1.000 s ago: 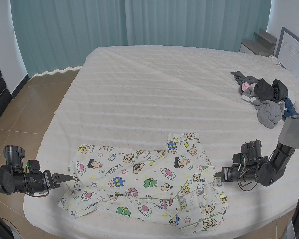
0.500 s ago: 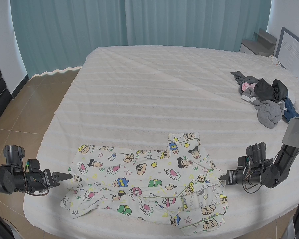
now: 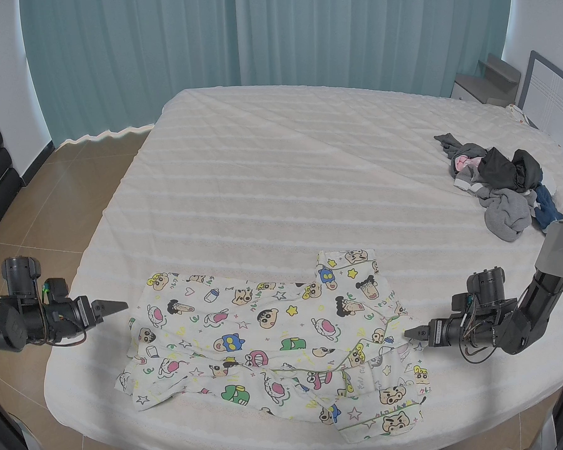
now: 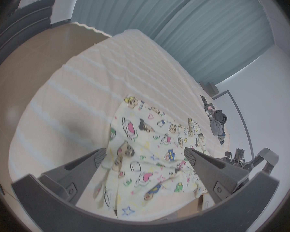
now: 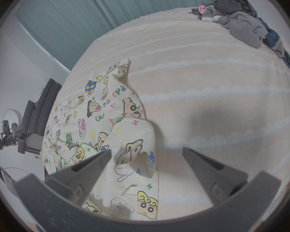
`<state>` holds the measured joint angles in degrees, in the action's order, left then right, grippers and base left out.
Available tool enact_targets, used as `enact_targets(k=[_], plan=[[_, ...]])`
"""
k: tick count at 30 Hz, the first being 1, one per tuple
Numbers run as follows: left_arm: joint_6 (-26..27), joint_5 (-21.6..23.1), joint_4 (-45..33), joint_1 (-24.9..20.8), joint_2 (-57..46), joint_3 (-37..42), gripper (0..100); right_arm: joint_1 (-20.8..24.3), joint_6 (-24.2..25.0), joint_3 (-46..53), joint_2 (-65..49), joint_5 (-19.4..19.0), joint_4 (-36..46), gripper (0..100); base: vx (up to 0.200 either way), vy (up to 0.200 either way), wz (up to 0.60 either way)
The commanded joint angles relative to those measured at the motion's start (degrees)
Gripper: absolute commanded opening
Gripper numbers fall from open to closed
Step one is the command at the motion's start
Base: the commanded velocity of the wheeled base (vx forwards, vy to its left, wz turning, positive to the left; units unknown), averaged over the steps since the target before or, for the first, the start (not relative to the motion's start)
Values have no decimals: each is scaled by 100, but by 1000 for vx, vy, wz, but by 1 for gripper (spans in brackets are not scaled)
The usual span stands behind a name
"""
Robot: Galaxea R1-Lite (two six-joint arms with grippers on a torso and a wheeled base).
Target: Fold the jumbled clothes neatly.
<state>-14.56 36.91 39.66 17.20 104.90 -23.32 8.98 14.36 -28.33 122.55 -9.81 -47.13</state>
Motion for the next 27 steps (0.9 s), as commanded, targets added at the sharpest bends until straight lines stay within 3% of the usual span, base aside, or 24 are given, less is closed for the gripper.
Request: enact_targets(k=[1, 6, 10, 16, 21, 27], plan=[[-3, -369, -160, -147, 822, -1395, 100, 200, 76, 73, -460, 102, -33, 100, 0, 0, 0], [137, -378, -1452, -534, 1428, -2827, 100, 543, 269, 91, -706, 252, -42, 100, 0, 0, 0], [594, -387, -2304, -736, 2008, -3961, 100, 982, 471, 47, -847, 454, -42, 100, 0, 0, 0], [1034, -589, -2621, -964, 2729, -4638, 100, 1387, 506, 38, -873, 647, -42, 100, 0, 0, 0], [1139, -1125, -2647, -1149, 3221, -5121, 100, 1475, 515, 65, -926, 665, -33, 100, 0, 0, 0], [1130, -1195, -2665, -1228, 3493, -5569, 100, 1492, 524, 82, -961, 656, -33, 100, 0, 0, 0]])
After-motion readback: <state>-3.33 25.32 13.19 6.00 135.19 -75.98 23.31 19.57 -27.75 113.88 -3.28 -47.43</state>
